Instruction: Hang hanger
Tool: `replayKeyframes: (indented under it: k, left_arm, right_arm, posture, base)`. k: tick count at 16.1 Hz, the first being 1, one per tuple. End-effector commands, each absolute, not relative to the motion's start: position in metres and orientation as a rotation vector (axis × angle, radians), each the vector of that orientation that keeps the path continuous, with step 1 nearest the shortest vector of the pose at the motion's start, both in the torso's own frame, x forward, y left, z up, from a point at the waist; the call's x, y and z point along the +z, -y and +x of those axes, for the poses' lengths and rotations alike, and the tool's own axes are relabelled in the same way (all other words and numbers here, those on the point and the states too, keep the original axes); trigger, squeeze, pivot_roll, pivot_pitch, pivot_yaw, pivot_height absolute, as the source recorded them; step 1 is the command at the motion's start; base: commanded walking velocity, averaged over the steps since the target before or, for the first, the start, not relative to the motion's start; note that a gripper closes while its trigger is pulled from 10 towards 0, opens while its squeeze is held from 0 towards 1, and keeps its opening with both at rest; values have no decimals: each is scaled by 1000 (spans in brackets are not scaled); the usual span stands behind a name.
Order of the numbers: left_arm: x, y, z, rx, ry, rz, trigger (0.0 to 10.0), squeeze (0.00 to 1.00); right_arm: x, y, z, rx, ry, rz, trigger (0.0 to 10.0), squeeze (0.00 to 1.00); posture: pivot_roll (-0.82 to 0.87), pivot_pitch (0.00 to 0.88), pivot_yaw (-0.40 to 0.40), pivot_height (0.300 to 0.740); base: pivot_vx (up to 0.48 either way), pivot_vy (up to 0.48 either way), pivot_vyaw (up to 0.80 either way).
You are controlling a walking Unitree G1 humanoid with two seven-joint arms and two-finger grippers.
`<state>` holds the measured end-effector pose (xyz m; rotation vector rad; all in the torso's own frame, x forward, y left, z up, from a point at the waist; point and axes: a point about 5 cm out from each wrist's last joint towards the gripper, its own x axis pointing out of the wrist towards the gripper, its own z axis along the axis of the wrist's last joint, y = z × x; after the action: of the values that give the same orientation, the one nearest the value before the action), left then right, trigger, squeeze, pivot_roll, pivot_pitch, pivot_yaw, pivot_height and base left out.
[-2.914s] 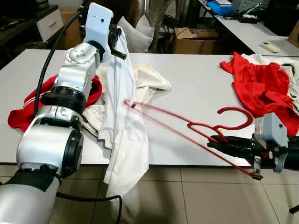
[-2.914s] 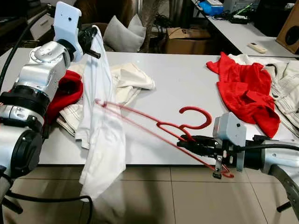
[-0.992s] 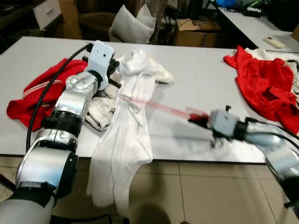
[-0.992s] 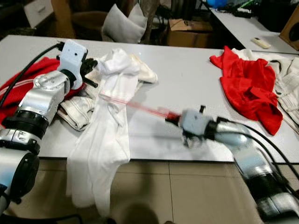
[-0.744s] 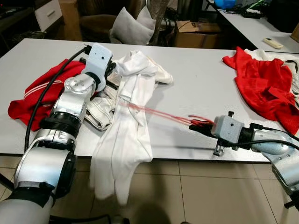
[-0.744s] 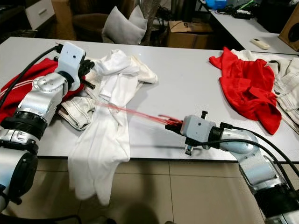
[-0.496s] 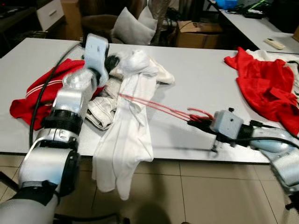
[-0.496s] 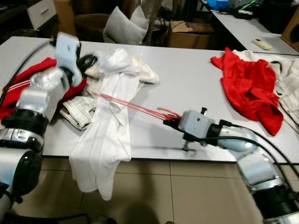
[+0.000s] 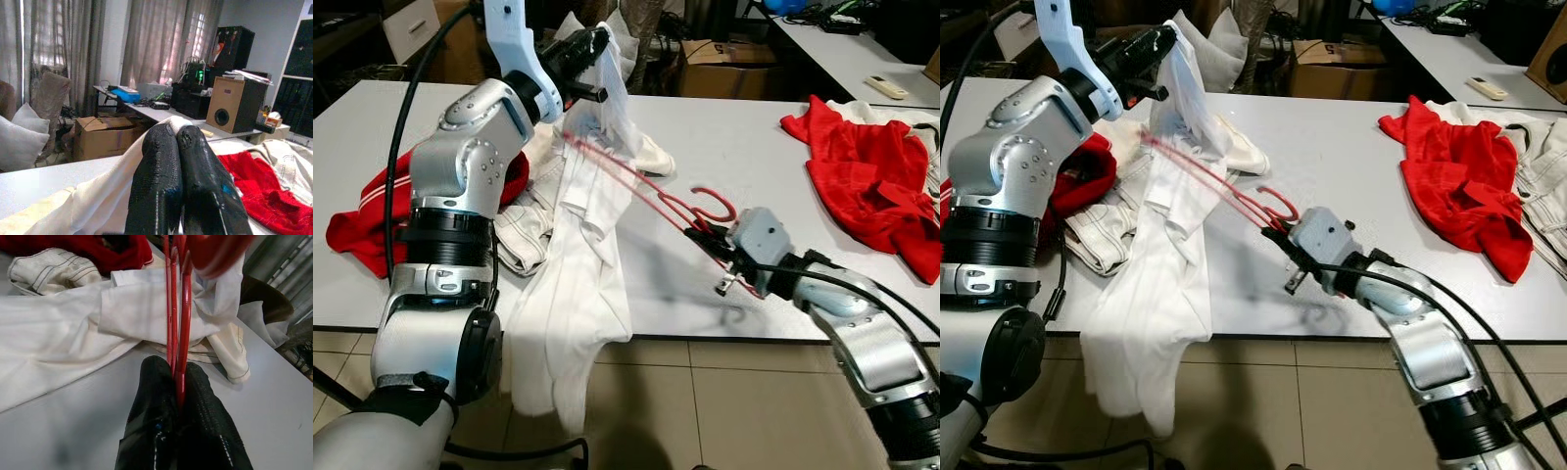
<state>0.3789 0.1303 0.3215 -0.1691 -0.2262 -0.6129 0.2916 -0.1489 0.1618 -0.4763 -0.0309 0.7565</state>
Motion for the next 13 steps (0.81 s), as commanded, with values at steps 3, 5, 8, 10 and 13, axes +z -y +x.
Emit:
replayKeyframes:
  k: [3,5,8,10,13]
  left_arm:
    - [339,-130,365,-674,273,-235,10000,0]
    - [357,-131,362,-675,306,-240,10000,0]
    - [389,-128,352,-713,377,-231,10000,0]
    - [408,-122,342,-760,416,-218,10000,0]
    - [433,-126,331,-789,486,-225,10000,0]
  right_arm:
    - [161,154,299,711,-12,-507,10000,0]
    - [162,146,299,829,-29,-545,10000,0]
    - [164,130,295,1035,-33,-567,10000,0]
    - [159,122,300,1124,-69,-606,10000,0]
    - [159,121,306,1188,-90,-655,10000,0]
  posture:
    - [-118,0,11,740]
    - [-107,0,-5,740]
    - [-93,0,-24,740]
    - [-82,0,-33,740]
    - [-67,0,-51,740]
  base:
    - [0,0,0]
    - [0,0,0]
    - [0,0,0]
    - [0,0,0]
    - [0,0,0]
